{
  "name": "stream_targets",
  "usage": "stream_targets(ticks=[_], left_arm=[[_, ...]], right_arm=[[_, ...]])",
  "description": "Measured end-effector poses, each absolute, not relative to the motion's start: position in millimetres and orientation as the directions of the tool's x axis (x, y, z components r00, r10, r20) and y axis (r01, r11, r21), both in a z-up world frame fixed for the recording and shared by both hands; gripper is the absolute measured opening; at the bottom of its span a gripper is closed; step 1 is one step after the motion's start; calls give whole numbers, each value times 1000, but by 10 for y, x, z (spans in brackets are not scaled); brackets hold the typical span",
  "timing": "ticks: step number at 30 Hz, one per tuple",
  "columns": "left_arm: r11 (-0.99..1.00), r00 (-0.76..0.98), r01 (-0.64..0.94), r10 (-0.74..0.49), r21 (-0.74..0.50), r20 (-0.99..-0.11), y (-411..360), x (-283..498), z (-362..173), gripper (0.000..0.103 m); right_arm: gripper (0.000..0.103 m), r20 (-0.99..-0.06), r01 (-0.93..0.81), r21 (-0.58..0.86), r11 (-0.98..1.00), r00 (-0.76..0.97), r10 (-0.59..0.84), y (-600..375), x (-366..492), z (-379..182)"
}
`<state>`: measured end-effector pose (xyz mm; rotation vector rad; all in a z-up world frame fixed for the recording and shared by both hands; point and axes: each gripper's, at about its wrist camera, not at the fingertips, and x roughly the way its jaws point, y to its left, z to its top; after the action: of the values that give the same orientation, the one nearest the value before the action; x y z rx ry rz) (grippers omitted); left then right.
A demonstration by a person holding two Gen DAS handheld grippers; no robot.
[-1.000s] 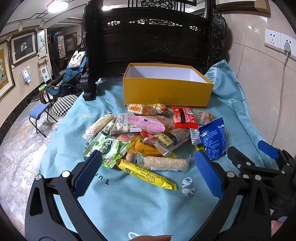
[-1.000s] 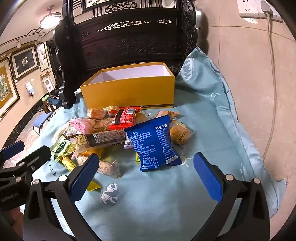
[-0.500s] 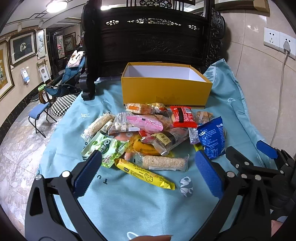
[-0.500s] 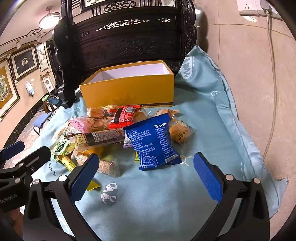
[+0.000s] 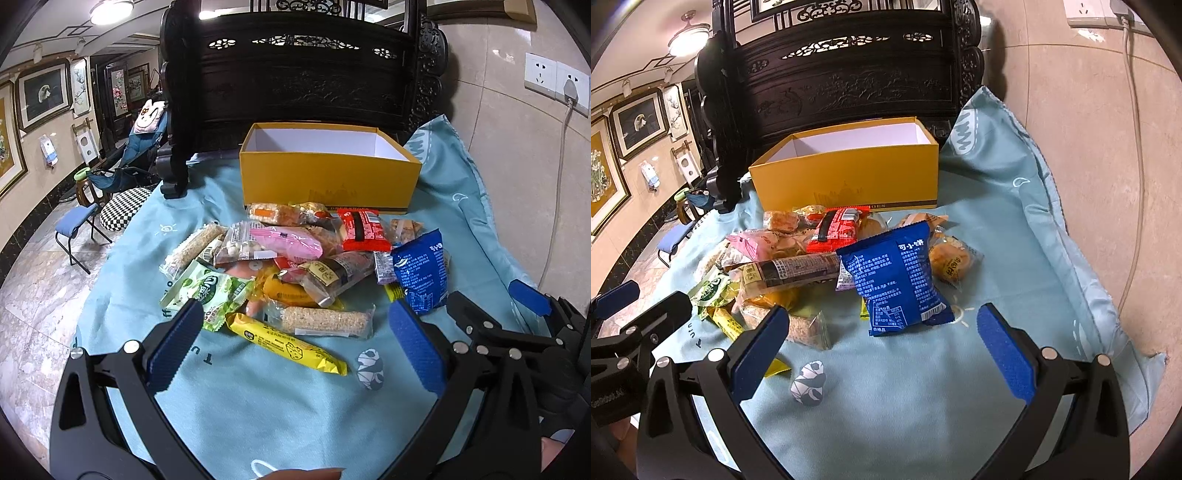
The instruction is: Organize snacks
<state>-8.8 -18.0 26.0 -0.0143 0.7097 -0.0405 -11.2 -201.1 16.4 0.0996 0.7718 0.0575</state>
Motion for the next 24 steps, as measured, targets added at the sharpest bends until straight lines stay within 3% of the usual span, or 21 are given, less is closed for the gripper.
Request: stream_targets(ticks=[13, 24], left_arm=[[994, 716, 101, -106, -49, -689, -152, 104, -24, 101], [997, 678, 74, -69, -25, -732, 88, 371, -214, 101]], right_arm=[[102, -736, -61, 61, 996, 671, 86, -2133, 149, -19], [102, -811, -126, -38, 991, 583, 44, -1946, 715, -412]])
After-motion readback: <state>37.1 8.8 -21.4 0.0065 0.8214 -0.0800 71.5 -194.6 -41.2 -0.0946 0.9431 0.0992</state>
